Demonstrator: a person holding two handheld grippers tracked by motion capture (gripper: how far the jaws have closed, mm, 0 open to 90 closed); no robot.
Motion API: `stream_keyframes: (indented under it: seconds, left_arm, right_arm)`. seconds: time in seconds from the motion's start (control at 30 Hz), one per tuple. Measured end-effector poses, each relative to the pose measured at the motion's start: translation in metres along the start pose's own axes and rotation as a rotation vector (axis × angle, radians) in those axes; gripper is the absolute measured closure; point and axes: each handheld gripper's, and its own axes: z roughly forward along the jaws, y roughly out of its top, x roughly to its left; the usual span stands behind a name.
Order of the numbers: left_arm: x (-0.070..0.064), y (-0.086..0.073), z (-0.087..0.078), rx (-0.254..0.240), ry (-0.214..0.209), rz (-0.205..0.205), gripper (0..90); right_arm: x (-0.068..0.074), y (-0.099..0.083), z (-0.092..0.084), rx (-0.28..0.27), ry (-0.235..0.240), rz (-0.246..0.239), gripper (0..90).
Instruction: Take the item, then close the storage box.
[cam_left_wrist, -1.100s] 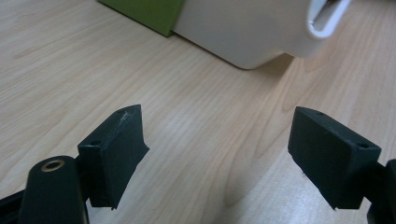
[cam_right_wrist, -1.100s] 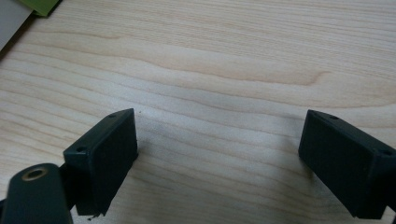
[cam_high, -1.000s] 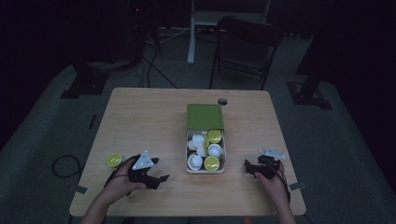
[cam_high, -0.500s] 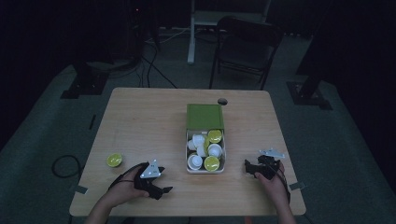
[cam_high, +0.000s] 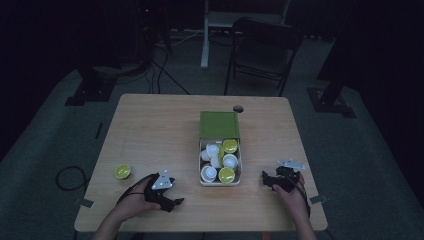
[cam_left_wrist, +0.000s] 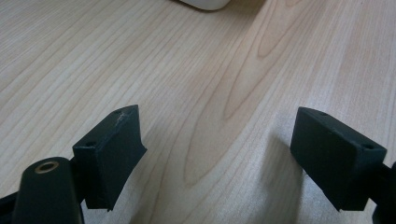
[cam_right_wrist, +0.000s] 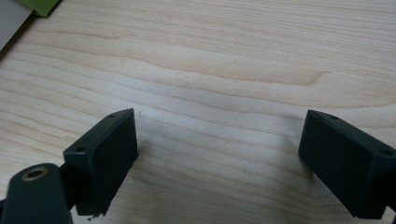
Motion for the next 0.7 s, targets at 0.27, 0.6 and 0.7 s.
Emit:
stream_keyframes:
  seconds: [0.27, 0.6, 0.7]
  left_arm:
    - [-0.0049, 0.0016, 0.0021, 0.011, 0.026, -0.018, 12.7]
    - [-0.0081, 0.0026, 0.0032, 0.012, 0.045, -0.042, 11.3]
    - [-0.0074, 0.0029, 0.0036, 0.012, 0.041, -0.037, 11.3]
  right_arm:
    - [0.0, 0.0, 0.0, -0.001, 0.0, 0.0, 11.1]
    - [-0.0005, -0.0002, -0.0003, 0.0, 0.011, -0.009, 11.2]
    - [0.0003, -0.0024, -0.0028, 0.0, 0.02, -0.017, 11.2]
